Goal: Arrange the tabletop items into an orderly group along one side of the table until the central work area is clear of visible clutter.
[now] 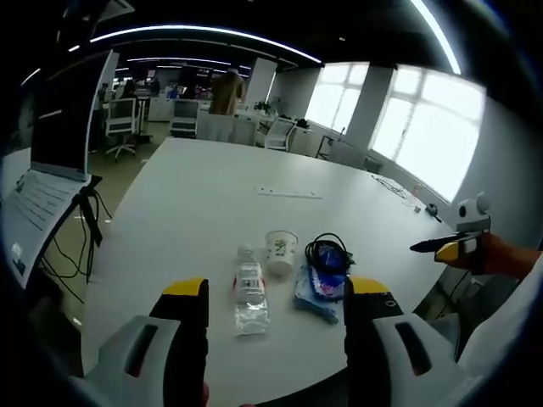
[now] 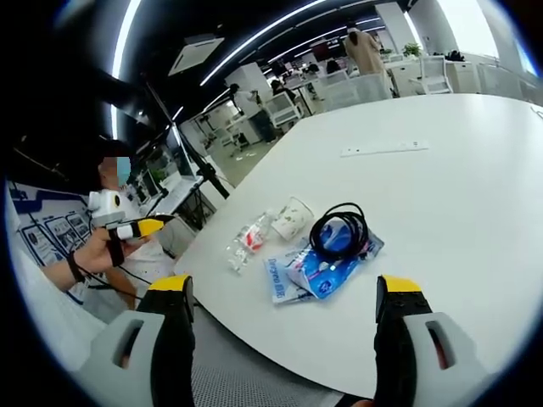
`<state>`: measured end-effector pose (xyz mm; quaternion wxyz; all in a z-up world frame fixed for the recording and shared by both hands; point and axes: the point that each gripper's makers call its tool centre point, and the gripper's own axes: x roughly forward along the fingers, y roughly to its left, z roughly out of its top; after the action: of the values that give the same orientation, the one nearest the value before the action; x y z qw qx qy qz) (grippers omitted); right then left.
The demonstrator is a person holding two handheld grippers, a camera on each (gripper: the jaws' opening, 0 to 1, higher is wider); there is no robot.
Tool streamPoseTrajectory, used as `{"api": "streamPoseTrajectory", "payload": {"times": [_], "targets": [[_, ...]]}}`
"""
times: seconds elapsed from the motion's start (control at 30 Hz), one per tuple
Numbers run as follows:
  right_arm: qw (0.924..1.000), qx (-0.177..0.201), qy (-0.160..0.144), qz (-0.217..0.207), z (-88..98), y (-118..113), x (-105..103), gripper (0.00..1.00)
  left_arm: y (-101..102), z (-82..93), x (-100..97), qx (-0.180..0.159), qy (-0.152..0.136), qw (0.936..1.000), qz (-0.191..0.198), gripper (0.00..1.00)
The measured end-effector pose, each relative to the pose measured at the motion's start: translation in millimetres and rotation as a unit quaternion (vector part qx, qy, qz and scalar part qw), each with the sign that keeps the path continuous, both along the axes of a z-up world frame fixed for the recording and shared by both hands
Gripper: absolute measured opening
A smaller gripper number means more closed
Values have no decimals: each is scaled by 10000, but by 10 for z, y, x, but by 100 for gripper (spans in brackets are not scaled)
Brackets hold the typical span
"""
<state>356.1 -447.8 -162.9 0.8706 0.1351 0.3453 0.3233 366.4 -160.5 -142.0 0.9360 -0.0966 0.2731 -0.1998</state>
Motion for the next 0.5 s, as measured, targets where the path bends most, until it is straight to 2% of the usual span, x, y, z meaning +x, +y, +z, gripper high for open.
{"api": "streamPoseTrajectory", "payload": {"times": [0.5], "targets": [[10000,2,54,20,-33,36,2,88,10,-97,43,14,104,9999,-65,64]]}}
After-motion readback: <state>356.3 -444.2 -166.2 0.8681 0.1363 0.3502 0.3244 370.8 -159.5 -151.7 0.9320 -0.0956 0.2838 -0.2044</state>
